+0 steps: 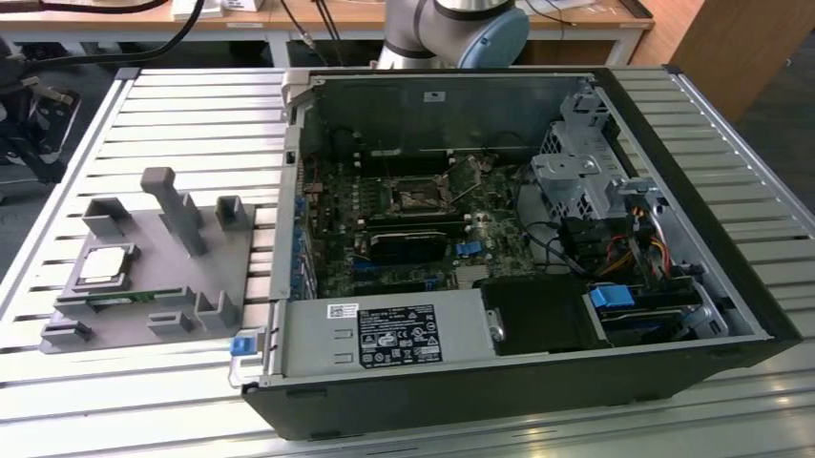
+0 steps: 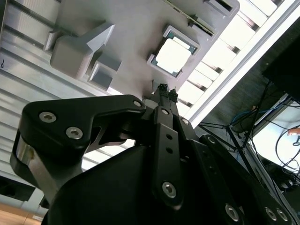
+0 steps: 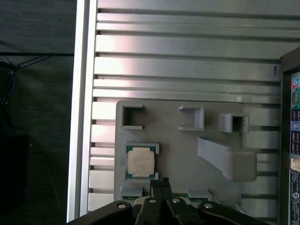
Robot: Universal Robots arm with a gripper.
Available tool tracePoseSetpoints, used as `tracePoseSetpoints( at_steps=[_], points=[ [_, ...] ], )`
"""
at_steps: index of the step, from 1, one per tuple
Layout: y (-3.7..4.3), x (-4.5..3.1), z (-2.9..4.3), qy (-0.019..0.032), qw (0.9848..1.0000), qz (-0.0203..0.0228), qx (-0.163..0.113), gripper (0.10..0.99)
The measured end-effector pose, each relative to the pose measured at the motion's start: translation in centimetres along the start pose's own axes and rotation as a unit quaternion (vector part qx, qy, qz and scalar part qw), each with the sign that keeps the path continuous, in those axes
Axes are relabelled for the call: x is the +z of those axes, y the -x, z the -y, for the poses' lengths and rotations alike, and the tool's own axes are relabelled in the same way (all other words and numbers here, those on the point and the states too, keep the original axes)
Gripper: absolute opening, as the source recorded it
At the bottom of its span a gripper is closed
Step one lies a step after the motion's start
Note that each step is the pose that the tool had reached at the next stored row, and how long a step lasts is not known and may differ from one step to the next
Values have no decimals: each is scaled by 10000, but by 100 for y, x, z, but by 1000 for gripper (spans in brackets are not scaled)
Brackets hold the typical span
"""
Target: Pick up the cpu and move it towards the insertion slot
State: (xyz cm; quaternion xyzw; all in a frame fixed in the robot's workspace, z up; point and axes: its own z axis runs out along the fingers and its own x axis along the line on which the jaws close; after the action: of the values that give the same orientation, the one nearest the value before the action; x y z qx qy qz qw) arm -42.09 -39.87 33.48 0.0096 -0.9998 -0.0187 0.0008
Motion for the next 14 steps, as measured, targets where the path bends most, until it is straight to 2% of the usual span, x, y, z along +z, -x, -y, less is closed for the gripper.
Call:
tracePoseSetpoints(
  at_steps=[14],
  points=[
    [0,58,2,0,10000,0,0,106]
  ],
)
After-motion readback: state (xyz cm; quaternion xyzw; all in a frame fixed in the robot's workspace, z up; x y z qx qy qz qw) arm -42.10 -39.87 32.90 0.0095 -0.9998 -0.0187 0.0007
